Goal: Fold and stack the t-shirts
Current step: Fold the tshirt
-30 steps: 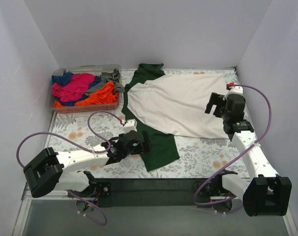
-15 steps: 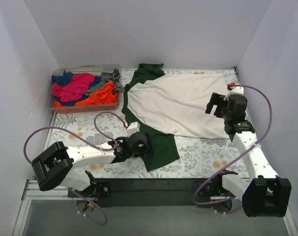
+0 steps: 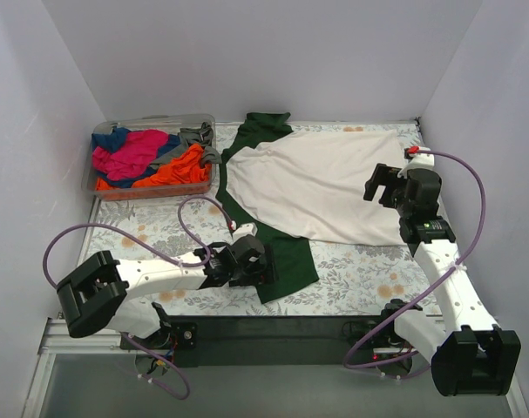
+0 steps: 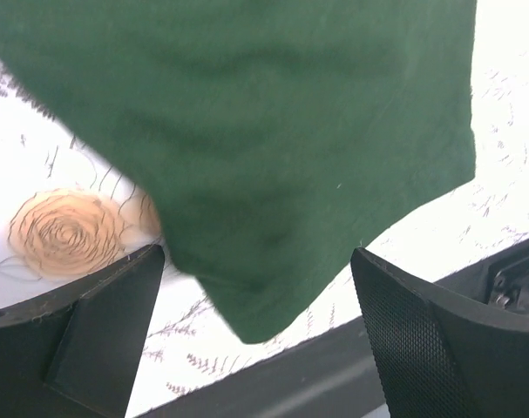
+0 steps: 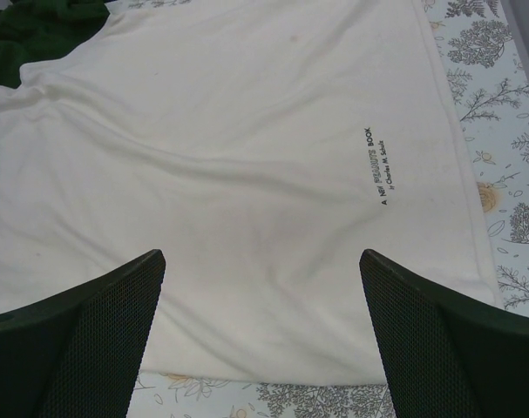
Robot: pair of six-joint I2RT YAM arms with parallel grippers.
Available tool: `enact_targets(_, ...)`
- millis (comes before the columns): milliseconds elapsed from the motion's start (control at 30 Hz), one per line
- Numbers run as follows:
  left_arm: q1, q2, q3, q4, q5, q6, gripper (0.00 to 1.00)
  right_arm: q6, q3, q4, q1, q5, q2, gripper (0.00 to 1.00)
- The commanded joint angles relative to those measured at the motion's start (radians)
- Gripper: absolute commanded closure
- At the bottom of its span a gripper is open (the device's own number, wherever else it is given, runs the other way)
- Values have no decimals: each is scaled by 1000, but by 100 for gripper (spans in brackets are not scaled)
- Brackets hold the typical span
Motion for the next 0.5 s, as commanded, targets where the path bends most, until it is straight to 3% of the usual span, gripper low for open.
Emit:
enact_targets(0, -6, -56, -11, -69, 30, 14, 19, -1, 5, 19, 8, 12, -18, 15)
enact_targets(333, -24, 59, 13, -17, 91, 30, 40, -1, 0, 19, 19, 17, -30, 15)
enact_targets(467, -30, 88, 30, -29, 108, 44, 57, -1, 2, 16, 19, 25, -31, 15)
